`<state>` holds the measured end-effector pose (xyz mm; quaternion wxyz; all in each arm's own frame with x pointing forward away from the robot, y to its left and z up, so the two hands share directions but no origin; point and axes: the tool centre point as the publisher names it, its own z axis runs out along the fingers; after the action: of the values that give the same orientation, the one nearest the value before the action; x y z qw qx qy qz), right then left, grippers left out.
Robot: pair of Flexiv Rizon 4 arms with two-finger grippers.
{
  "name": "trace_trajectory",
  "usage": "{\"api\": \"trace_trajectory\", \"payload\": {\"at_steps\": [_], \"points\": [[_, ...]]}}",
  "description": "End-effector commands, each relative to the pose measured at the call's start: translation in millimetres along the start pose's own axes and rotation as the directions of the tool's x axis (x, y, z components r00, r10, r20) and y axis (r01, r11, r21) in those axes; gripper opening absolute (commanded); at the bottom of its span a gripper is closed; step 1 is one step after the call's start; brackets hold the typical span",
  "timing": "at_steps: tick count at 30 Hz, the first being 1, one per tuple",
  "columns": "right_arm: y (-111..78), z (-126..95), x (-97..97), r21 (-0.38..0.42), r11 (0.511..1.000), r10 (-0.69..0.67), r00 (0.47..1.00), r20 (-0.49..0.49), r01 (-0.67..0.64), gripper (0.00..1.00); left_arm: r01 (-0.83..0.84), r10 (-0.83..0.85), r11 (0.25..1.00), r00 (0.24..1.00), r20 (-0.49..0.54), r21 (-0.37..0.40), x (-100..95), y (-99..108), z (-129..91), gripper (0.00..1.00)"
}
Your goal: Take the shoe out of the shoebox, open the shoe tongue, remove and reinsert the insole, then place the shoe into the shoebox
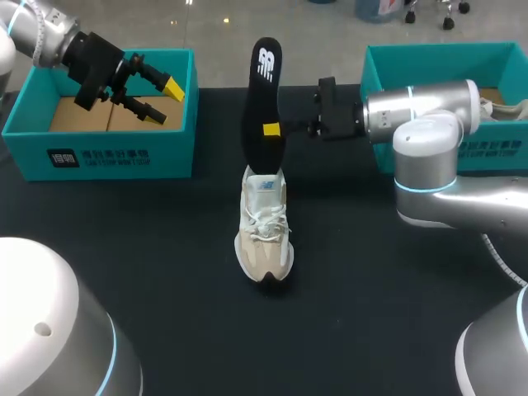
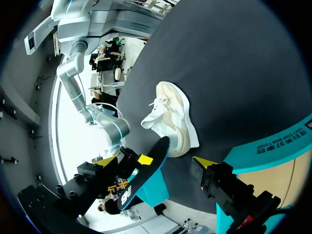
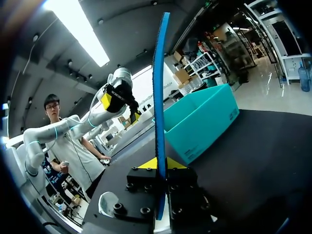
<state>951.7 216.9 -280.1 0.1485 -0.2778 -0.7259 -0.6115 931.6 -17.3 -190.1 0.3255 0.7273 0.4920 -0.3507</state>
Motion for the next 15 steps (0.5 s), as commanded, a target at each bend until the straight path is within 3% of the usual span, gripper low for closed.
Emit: {"api": "trace_trajectory", "payload": {"at_steps": [1,15], "points": [[0.1,3.6,-0.9,-0.007,1.0,-0.026,1.0,0.002,0.026,0.0,-0.001,0.001,1.0,1.0,-0.003,0.001,-0.2,-0.2,-0.5,1.0],[-11.6,6.5,-0.1,0.005,0.998,-0.07,0.998,0.004,0.07,0.0,-0.001,0.001,1.0,1.0,-0.003,0.001,-0.2,-0.2,-0.5,1.0]]}}
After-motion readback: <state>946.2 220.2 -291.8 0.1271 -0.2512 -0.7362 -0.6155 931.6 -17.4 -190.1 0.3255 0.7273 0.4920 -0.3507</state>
